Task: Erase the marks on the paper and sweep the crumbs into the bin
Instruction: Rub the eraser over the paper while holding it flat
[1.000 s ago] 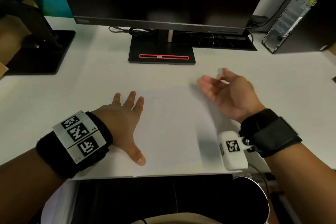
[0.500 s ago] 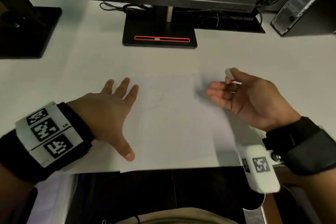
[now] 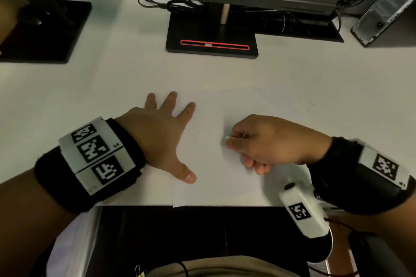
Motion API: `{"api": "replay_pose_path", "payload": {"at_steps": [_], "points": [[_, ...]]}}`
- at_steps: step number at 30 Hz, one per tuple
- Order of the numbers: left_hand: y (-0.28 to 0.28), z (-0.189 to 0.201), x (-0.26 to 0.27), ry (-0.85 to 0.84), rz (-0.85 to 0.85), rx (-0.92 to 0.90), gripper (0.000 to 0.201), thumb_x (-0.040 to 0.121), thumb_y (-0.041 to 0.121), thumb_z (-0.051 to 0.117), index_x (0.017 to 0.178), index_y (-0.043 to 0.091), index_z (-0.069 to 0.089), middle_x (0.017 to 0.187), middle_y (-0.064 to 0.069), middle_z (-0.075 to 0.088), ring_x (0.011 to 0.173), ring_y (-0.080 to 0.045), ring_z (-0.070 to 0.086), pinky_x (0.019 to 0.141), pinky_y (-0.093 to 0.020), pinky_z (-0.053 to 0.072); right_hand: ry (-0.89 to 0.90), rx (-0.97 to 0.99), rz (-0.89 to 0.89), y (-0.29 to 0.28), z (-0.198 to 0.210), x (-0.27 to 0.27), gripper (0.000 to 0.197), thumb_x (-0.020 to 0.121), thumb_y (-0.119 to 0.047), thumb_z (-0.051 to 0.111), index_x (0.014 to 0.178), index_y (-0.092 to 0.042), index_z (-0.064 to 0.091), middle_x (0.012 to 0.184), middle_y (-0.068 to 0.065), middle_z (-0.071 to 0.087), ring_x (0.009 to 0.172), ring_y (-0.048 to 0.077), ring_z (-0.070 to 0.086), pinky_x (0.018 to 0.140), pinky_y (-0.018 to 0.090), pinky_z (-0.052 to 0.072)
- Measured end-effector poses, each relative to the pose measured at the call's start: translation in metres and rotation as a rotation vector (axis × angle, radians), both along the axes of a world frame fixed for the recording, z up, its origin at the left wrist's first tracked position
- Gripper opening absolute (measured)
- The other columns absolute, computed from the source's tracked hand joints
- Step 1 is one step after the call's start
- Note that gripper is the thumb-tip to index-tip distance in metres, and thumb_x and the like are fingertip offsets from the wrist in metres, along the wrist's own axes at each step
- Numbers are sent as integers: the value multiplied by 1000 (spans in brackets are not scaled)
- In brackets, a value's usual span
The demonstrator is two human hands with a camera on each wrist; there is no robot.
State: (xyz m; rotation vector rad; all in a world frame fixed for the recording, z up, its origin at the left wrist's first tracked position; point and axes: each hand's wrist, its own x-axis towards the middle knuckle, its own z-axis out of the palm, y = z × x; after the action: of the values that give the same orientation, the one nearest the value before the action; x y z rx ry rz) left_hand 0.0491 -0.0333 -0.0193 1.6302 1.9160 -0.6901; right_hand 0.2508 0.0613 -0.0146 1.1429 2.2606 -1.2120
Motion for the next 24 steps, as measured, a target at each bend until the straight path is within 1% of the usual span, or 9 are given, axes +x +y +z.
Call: {"api": "replay_pose_path", "payload": {"at_steps": [3,6,10,14,15,17,19,22,24], "points": [[0,0,0,-8,12,1,149,52,90,66,150,34,-32,160,-6,-35,148,-44,-19,115,-56,25,-23,78,-26,15,-1,-8,38,104,-33,49,77,-10,63,68,3,73,51,15,65,51,26,54],[0,-2,0,-11,11,1,149,53,90,67,150,34,-32,159,-6,-36,148,-45,-18,115,-57,27,-5,145,-75,22,-1,-13,40,103,-32,49,72,-10,63,67,3,73,50,16,62,49,26,52],[2,-2,1,-7,19,-20,150,53,89,68,149,33,-34,158,-7,-37,148,-45,-20,116,-58,27,-42,102,69,6,-6,-23,42,103,-34,48,70,-12,62,63,-1,69,45,14,57,50,24,49],[2,-1,1,-13,21,-23,150,53,89,67,149,34,-34,158,-6,-38,147,-45,-21,117,-59,26,2,178,-72,24,-5,-26,41,102,-30,50,67,-11,62,61,1,68,46,17,54,47,23,46],[2,-1,1,-12,21,-22,150,53,89,67,149,34,-34,158,-6,-38,147,-45,-21,117,-59,26,4,192,-66,23,-5,-27,41,102,-30,50,67,-12,62,59,-1,67,45,16,54,46,22,45],[2,-1,1,-11,24,-24,150,53,89,68,149,34,-33,158,-6,-38,148,-45,-20,116,-59,27,-10,170,21,14,-8,-29,42,102,-32,49,68,-11,62,56,-4,66,44,14,53,46,19,44],[3,-1,1,-12,25,-23,150,53,89,68,149,34,-33,158,-6,-38,148,-45,-20,116,-59,28,-24,131,72,9,-8,-30,42,102,-33,50,71,-8,64,56,-3,65,46,17,52,48,23,46],[2,-1,1,-12,25,-22,150,53,89,67,149,34,-33,158,-7,-38,147,-45,-21,116,-59,27,0,166,-50,26,-6,-29,42,101,-33,52,69,-9,65,57,1,63,47,20,49,49,26,45],[2,-1,1,-13,29,-26,150,53,89,67,149,34,-34,158,-6,-38,147,-45,-21,116,-60,28,8,192,-43,24,-7,-30,43,101,-32,51,69,-7,65,58,1,64,47,20,50,48,25,45]]}}
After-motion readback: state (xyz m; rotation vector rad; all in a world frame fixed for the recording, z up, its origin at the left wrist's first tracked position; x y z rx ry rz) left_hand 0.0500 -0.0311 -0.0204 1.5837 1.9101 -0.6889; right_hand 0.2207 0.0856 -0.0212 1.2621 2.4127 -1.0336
